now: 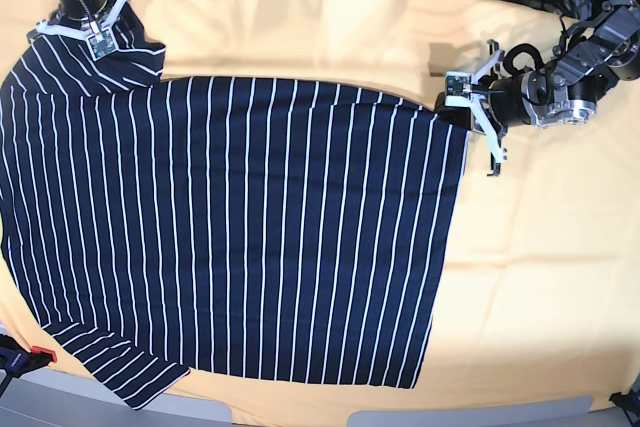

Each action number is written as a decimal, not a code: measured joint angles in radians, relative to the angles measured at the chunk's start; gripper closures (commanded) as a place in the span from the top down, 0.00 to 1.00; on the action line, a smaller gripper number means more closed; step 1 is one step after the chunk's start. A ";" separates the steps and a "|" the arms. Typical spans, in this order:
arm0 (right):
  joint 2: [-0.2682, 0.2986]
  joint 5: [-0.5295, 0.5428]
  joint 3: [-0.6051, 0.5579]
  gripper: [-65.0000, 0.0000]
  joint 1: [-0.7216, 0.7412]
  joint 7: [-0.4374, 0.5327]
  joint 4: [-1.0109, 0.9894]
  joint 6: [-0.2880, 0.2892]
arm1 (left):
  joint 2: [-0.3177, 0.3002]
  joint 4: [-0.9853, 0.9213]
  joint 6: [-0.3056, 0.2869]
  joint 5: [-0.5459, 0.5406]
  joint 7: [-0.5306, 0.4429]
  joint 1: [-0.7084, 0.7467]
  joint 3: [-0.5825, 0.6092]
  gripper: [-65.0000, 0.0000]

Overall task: Fold the T-shirt properly
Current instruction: 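Grasp the shoulder corners with both grippers, then pull the shirt toward the robot with both grippers to flatten it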

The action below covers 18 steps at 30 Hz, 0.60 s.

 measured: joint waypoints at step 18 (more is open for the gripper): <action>0.107 -0.192 0.000 0.00 -0.215 -0.155 0.256 -0.011 | -0.187 0.195 -0.030 -0.003 -0.002 0.000 0.000 0.00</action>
